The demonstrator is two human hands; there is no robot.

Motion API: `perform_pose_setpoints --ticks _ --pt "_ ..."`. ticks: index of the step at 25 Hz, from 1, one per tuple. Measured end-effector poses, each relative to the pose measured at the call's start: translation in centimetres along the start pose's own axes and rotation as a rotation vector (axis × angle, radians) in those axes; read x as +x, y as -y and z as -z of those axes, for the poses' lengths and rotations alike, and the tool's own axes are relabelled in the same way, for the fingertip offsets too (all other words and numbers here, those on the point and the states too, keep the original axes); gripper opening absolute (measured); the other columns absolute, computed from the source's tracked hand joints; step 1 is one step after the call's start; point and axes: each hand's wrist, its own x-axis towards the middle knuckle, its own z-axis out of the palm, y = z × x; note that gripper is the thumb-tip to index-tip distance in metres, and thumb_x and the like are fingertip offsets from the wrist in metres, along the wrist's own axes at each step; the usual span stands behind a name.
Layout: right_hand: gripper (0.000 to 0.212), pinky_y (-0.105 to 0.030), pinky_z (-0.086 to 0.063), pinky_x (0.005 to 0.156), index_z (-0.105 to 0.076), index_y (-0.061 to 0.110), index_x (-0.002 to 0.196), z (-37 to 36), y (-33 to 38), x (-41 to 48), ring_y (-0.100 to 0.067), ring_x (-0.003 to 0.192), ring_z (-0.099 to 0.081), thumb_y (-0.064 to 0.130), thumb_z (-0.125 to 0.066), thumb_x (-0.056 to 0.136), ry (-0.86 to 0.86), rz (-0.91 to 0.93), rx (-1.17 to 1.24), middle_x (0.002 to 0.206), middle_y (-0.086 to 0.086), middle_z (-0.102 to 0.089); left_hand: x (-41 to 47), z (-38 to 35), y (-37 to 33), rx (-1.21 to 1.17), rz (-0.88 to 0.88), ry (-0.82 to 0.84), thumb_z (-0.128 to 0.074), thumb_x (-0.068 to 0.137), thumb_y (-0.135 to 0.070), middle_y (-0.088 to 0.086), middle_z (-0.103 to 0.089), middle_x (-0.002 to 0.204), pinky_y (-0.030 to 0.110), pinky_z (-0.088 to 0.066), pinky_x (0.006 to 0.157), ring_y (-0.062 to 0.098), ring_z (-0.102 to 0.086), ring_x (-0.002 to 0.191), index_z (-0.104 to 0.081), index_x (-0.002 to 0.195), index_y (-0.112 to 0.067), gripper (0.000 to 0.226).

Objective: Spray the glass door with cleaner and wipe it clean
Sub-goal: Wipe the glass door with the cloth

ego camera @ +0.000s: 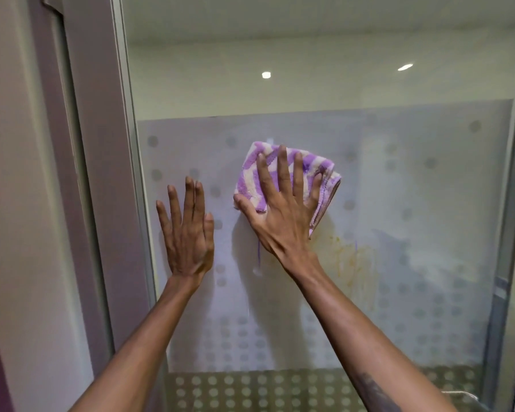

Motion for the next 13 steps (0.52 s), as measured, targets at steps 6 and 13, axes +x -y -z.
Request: perform_pose_setpoints --ticks 6,13 --pt "0.075 -0.065 -0.005 0.127 -0.03 0.032 0.162 -1.3 1.1 -4.3 -0.032 0.16 -0.016 0.066 -0.047 0.097 -0.008 0.154 -0.013 0.172 -0.002 -0.022 -0.7 -0.4 -1.5 -0.036 0.121 -0.007 -0.024 0.11 -0.031 0.005 -0.013 0.175 0.054 0.004 0.129 0.036 -0.005 0.162 -0.013 0.166 -0.013 0.06" --pt "0.083 -0.077 -0.016 0.118 -0.032 0.029 0.161 0.7 -11.2 -10.3 -0.034 0.158 -0.019 0.057 -0.06 0.088 0.065 0.29 -0.2 0.17 -0.004 -0.024 -1.9 -0.3 -3.1 -0.086 0.207 0.022 -0.024 0.111 -0.031 0.004 -0.01 0.176 0.061 0.005 0.128 0.036 -0.001 0.162 -0.011 0.167 -0.017 0.059"
